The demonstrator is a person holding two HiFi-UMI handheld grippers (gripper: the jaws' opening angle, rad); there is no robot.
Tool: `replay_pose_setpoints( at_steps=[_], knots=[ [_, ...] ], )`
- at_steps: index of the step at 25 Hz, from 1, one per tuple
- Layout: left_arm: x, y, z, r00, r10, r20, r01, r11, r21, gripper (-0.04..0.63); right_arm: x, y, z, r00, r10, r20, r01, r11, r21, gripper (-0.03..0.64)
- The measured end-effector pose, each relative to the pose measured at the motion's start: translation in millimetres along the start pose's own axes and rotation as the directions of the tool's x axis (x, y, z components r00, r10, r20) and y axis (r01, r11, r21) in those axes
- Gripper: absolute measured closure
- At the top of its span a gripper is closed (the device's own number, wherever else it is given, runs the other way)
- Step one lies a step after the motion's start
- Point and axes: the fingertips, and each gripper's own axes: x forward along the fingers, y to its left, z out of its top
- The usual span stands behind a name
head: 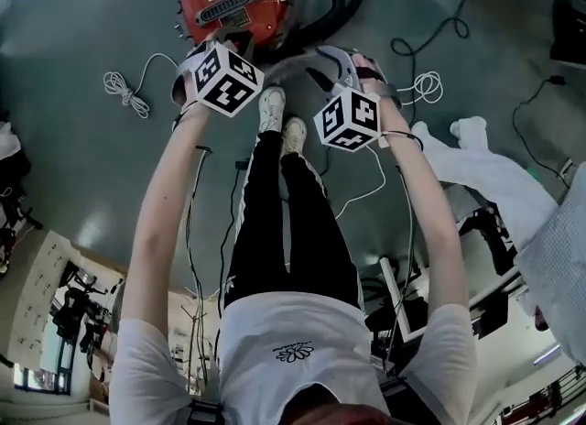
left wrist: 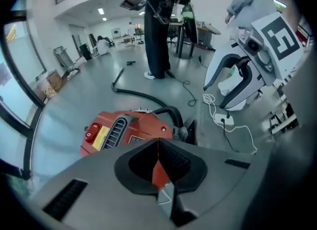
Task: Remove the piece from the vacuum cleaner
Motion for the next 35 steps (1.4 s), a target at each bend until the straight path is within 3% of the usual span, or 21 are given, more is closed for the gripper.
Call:
replay_pose_setpoints(
  at_steps=[3, 6, 9, 13, 18, 19, 20, 22, 27, 35],
  knots=[
    [17, -4, -10, 0.996, -0.020, -0.091, 0.029, 0.995, 0.095, 0.589, 32, 15, -30, 0.992, 0.083, -0.100, -0.089, 0.994, -0.056, 0.442],
    [31, -10, -24, 0.983, -0.045, -0.177, 0.075, 0.982, 0.172, 0.589, 52, 24, -49, 0.981, 0.105, -0.165, -0.122, 0.987, -0.100, 0.442],
    [34, -12, -27, 0.979, -0.053, -0.195, 0.096, 0.971, 0.217, 0.589, 67, 27, -59, 0.973, 0.112, -0.201, -0.138, 0.983, -0.121, 0.443],
    [35, -12, -27, 0.974, -0.074, -0.215, 0.120, 0.971, 0.209, 0.589, 86, 30, -64, 0.965, 0.117, -0.235, -0.150, 0.980, -0.127, 0.443],
    [39, -15, -28, 0.963, -0.085, -0.255, 0.143, 0.965, 0.219, 0.589, 107, 37, -75, 0.951, 0.052, -0.306, -0.134, 0.958, -0.254, 0.447],
    [39, -16, -28, 0.962, -0.080, -0.262, 0.143, 0.963, 0.230, 0.589, 110, 37, -76, 0.947, 0.042, -0.319, -0.133, 0.954, -0.268, 0.496],
    [39, -16, -28, 0.960, -0.071, -0.270, 0.140, 0.959, 0.246, 0.589, 112, 36, -76, 0.943, 0.041, -0.331, -0.135, 0.955, -0.266, 0.547],
    [38, -15, -27, 0.957, -0.041, -0.286, 0.127, 0.950, 0.287, 0.591, 113, 33, -75, 0.934, 0.054, -0.352, -0.143, 0.962, -0.233, 0.572],
    [40, -15, -26, 0.949, 0.009, -0.315, 0.097, 0.942, 0.321, 0.589, 110, 41, -78, 0.927, 0.036, -0.374, -0.137, 0.959, -0.247, 0.583],
    [42, -16, -27, 0.945, 0.007, -0.327, 0.105, 0.941, 0.323, 0.591, 102, 65, -81, 0.936, 0.041, -0.349, -0.127, 0.965, -0.228, 0.588]
  ],
)
